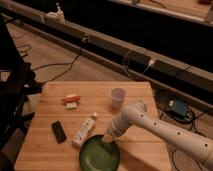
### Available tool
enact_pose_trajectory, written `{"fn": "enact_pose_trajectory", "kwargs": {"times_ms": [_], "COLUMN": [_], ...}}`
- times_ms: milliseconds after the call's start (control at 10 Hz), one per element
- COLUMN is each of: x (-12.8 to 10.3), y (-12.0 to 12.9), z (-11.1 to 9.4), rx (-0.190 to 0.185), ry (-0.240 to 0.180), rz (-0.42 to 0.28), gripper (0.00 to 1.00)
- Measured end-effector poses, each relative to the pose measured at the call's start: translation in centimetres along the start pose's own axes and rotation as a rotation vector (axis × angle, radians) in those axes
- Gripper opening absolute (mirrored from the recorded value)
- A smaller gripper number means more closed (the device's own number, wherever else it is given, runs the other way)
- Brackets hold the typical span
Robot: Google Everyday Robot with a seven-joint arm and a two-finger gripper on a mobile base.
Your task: Pick up the ceramic bowl
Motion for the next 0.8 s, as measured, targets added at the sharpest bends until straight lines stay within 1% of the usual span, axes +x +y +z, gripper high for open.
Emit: {"fn": "enact_pose_trajectory", "kwargs": {"times_ms": [100,300,400,600,800], "x": [-1.0,-3.2,-3.9,-5.0,-5.6], "y": [-0.2,-0.9,-1.5,-3.0,-4.0], "z": [-1.5,-5.1,-6.6,-9.7,-12.0], "rx": [-0.008,-0.018,-0.013,0.009,0.024], "ry": [-0.022,-0.088,-0.116,-0.172,-0.214], "rz": [-0.005,-0.016,-0.019,-0.022,-0.017], "gripper": [0.00,0.00,0.00,0.00,0.00]}}
